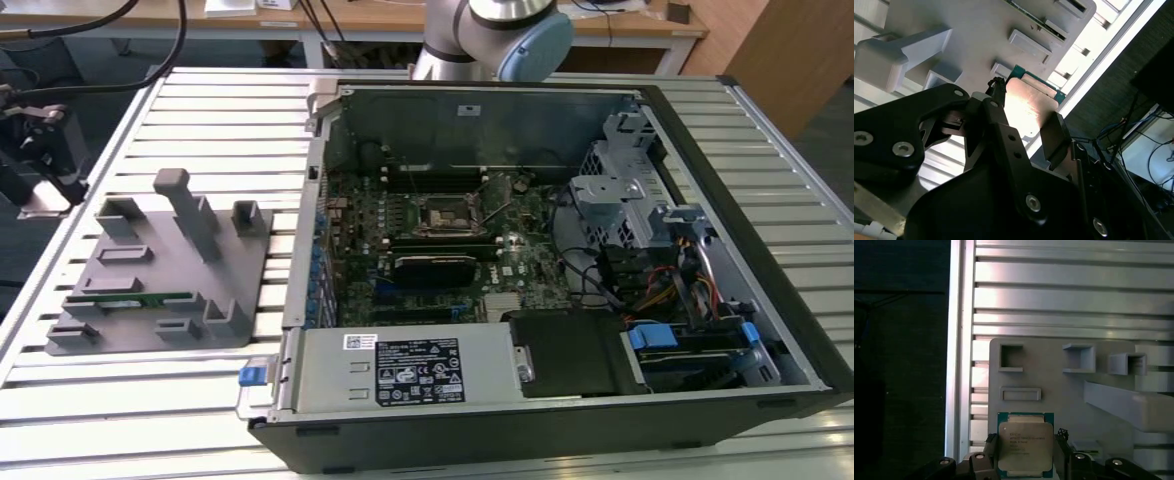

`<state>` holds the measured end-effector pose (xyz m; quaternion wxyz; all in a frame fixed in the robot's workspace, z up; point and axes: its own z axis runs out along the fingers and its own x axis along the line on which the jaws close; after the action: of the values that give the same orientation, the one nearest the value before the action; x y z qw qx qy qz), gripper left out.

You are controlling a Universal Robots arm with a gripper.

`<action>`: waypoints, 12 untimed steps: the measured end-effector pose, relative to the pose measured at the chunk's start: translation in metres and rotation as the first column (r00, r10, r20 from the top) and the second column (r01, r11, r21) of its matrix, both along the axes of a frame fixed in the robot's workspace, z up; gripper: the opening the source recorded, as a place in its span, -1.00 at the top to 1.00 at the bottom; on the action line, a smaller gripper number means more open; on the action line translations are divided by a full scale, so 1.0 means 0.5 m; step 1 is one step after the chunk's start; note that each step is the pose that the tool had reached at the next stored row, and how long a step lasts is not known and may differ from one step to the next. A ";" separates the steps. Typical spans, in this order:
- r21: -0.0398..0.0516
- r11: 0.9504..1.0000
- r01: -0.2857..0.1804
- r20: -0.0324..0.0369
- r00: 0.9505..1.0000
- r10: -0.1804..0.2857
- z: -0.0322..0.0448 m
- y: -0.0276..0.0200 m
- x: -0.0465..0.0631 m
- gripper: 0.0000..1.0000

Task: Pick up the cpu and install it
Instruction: 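Pick up the cpu and move it towards the insertion slot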

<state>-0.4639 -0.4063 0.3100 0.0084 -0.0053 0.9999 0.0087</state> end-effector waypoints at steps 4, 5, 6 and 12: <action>0.000 1.000 0.000 0.000 1.000 0.000 0.005 0.0000 0.000 -0.05; 0.000 1.000 0.000 0.000 1.000 0.000 0.006 0.0000 0.000 -0.05; 0.000 1.000 0.000 0.000 1.000 0.000 0.008 0.0000 0.000 -0.05; 0.000 1.000 0.000 0.000 1.000 0.000 0.018 0.0000 0.000 -0.05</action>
<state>-0.4639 -0.4063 0.3189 0.0084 -0.0053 0.9999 0.0087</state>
